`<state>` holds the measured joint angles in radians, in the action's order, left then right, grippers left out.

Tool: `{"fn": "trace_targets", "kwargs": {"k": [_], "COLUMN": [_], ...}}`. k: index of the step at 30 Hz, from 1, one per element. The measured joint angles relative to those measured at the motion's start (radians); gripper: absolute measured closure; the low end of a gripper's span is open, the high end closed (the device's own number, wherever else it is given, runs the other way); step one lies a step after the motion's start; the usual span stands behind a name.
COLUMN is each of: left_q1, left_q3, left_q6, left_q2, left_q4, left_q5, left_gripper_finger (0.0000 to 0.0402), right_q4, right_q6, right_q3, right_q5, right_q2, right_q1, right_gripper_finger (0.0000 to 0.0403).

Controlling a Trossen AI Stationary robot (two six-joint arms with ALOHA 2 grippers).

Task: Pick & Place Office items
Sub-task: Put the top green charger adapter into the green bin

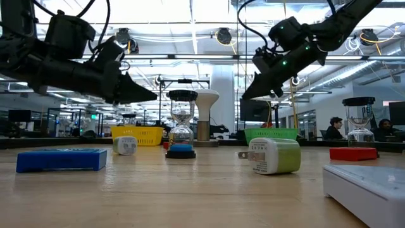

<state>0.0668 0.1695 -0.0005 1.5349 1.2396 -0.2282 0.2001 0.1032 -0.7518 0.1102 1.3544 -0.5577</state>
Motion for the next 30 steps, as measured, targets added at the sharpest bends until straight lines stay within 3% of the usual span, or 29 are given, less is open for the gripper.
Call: {"fn": "trace_targets", "kwargs": {"k": [6, 9, 17, 21, 25, 27, 30], "left_q1": [0.0, 0.0, 0.002, 0.005, 0.003, -0.005, -0.021], "left_q3": [0.023, 0.02, 0.022, 0.079, 0.19, 0.235, 0.272], "left_q6": [-0.025, -0.026, -0.061, -0.137, -0.157, -0.146, -0.1], "left_q2": [0.0, -0.065, -0.436, -0.579, -0.612, -0.596, -0.547], "left_q4": [-0.015, -0.08, -0.625, -0.998, -1.356, -1.441, -1.438], "left_q5": [0.027, 0.079, 0.14, 0.202, 0.201, 0.21, 0.272], "left_gripper_finger": [0.0364, 0.0365, 0.0396, 0.0369, 0.0323, 0.0293, 0.0243], "right_q4": [0.0, -0.003, -0.002, 0.001, 0.017, 0.015, 0.015], "right_q6": [-0.035, -0.04, -0.064, -0.088, -0.093, -0.093, -0.093], "right_q3": [-0.001, -0.001, -0.001, -0.001, -0.001, -0.001, -0.001], "right_q5": [-0.001, -0.001, -0.001, -0.001, -0.001, -0.001, -0.001], "right_q2": [-0.007, -0.006, -0.007, -0.007, -0.007, -0.006, -0.006], "right_q1": [0.017, 0.017, 0.017, 0.017, 0.017, 0.017, 0.017], "right_gripper_finger": [0.0403, 0.0403, 0.0403, 0.0403, 0.0403, 0.0403, 0.0403]}}
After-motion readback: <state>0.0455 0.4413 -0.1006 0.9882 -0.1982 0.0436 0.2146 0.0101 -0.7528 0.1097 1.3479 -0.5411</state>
